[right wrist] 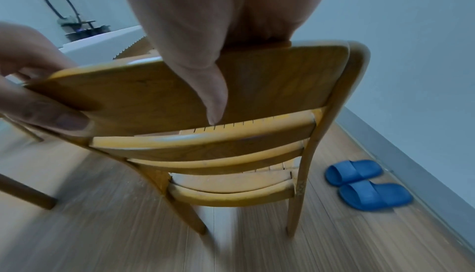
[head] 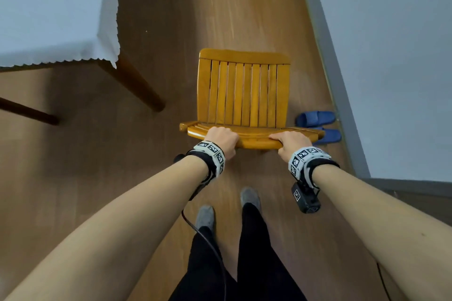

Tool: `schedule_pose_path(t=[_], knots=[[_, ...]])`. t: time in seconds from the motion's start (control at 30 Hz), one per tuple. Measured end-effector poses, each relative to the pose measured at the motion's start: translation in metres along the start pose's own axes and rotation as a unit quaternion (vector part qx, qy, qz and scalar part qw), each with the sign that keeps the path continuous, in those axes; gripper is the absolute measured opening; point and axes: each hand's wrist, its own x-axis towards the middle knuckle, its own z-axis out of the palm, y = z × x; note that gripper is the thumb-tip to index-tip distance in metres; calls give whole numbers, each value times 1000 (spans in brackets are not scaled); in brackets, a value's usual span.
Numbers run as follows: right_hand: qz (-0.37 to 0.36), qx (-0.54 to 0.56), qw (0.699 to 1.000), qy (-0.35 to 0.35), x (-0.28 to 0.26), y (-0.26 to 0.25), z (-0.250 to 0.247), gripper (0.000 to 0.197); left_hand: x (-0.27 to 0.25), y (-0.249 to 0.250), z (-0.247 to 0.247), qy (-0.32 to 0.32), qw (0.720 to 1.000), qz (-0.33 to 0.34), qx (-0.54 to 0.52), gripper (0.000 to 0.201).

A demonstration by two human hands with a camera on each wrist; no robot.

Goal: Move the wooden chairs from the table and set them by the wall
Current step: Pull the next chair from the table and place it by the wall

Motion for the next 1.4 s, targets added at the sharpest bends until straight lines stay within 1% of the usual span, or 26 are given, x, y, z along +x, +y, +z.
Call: schedule_pose_path(t=[0.1, 0.17, 0.27, 0.37, 0.47, 0.53, 0.6, 0.67, 0.73, 0.87, 0.93, 1.03, 1.13, 1.23, 1.4], knots=[[20, 6, 1000, -2, -37, -24, 24, 55, -34, -1, 19, 0, 1000, 28, 9, 18], [38, 26, 999, 6, -60, -39, 42, 55, -56, -3, 30, 8, 999, 40, 13, 16], [58, 55, 997, -1, -88, -59, 66, 56, -81, -8, 43, 5, 998, 62, 22, 13], [78, 75, 994, -6, -104, -71, 79, 57, -90, -14, 50, 0, 997, 75, 15, 13], [92, 82, 992, -15, -110, -78, 83, 56, -89, -25, 58, -4, 996, 89, 19, 23], [93, 80, 992, -24, -110, -79, 79, 55, -86, -42, 57, -13, 997, 69, 38, 32], [92, 69, 992, -47, -109, -79, 73, 55, -81, -58, 50, -48, 995, 47, 71, 31], [85, 55, 992, -71, -109, -80, 65, 53, -76, -63, 43, -78, 989, 63, 109, 29], [80, 50, 992, -86, -108, -80, 56, 54, -74, -62, 34, -94, 985, 72, 122, 30], [63, 44, 993, -85, -97, -67, 17, 55, -58, -63, -7, -105, 984, 71, 125, 30], [49, 59, 995, -64, -87, -55, -13, 51, -44, -67, -39, -95, 986, 61, 122, 30], [43, 93, 994, -31, -71, -36, -60, 38, -19, -70, -92, -58, 989, 47, 131, 25], [44, 101, 994, 18, -50, -23, -97, 34, 9, -79, -133, -25, 991, 34, 129, 25], [49, 90, 994, 42, -29, -20, -117, 27, 37, -91, -155, -10, 988, 43, 145, 24], [58, 98, 993, 36, 7, -27, -130, 23, 78, -119, -177, -27, 980, 88, 177, 21]])
